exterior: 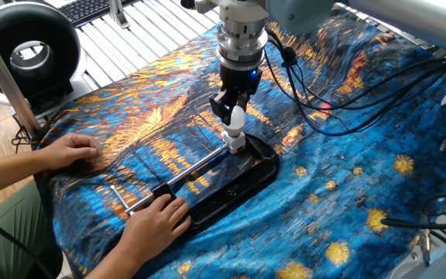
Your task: Take out the light bulb by rotating it
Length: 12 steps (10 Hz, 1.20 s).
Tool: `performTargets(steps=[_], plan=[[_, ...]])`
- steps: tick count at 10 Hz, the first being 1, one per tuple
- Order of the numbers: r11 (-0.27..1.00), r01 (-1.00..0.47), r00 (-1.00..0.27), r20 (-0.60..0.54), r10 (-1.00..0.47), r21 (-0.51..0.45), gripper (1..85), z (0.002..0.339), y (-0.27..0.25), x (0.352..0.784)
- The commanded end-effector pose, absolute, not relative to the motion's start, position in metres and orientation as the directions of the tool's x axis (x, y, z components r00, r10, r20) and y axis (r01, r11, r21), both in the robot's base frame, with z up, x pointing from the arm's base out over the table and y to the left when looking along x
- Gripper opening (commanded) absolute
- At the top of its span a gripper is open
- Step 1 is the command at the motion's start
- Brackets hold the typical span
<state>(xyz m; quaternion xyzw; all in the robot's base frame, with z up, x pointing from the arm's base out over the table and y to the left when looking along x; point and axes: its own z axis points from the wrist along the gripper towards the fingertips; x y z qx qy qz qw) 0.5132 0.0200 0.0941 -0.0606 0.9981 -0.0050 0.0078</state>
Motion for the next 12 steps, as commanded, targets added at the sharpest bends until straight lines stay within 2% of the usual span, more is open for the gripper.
performTargets(steps=[1,4,12], plan=[[0.989,-0.148,-0.989,-0.026,-0.148,-0.023,31.7,0.0953,0.0167,0.5167],[0.977,-0.214,-0.976,-0.032,-0.215,-0.021,28.0,0.0948,0.0181,0.5185],[0.856,-0.517,-0.855,-0.027,-0.518,-0.017,28.0,0.0955,0.0191,0.5157]])
